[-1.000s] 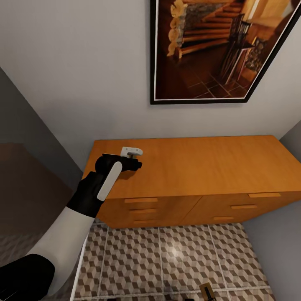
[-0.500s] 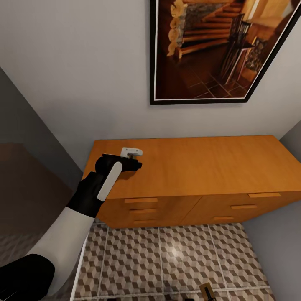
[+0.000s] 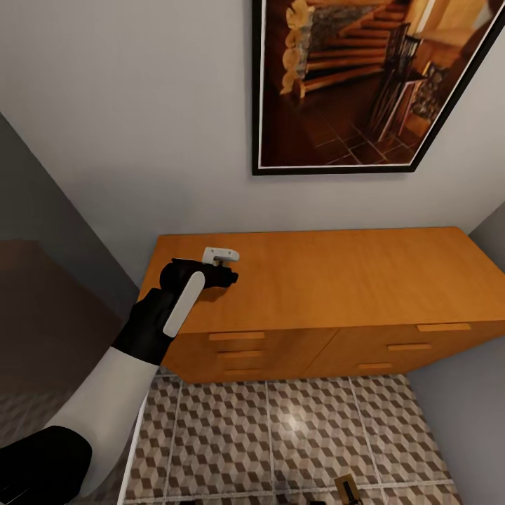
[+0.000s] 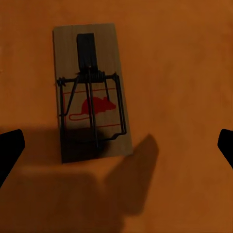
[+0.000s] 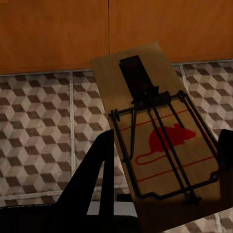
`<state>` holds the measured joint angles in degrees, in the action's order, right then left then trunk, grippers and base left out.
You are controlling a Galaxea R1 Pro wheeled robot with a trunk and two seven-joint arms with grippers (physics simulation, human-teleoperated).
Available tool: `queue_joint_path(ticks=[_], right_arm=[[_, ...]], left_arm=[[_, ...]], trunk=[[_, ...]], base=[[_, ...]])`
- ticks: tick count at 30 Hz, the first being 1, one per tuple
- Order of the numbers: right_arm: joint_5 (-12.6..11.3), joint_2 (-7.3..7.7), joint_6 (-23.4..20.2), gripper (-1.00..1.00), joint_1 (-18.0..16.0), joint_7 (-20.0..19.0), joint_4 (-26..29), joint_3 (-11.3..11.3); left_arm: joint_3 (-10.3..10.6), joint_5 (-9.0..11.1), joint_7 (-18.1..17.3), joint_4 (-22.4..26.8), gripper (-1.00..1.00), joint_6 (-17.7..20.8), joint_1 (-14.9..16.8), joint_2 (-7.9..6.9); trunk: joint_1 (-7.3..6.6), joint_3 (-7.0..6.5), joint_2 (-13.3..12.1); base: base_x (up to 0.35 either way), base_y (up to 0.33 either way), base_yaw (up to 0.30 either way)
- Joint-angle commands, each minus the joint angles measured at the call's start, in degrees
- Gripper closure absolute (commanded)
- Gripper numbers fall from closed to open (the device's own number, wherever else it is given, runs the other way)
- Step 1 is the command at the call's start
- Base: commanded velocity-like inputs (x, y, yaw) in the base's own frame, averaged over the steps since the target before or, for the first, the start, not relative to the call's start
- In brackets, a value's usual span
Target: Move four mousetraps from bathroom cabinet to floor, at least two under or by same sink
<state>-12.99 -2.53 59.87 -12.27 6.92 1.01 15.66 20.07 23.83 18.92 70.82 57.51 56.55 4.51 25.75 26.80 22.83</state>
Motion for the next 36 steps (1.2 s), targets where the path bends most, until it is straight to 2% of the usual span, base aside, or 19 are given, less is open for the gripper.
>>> queue_joint_path(ticks=[1, 36], right_arm=[[-0.19, -0.01, 0.13, 1.00, -0.03, 0.46, -0.03, 0.51], [-0.19, -0.01, 0.13, 1.00, -0.03, 0.46, -0.02, 0.51]], left_arm=[[0.06, 0.60, 0.59, 0.03, -1.00, 0.15, 0.05, 0.02], [0.06, 0.61, 0.59, -0.13, -1.00, 0.15, 0.05, -0.01]], trunk=[[0.03, 0.08, 0.09], [0.03, 0.54, 0.09]], base=[[0.000, 0.000, 0.000], [0.000, 0.000, 0.000]])
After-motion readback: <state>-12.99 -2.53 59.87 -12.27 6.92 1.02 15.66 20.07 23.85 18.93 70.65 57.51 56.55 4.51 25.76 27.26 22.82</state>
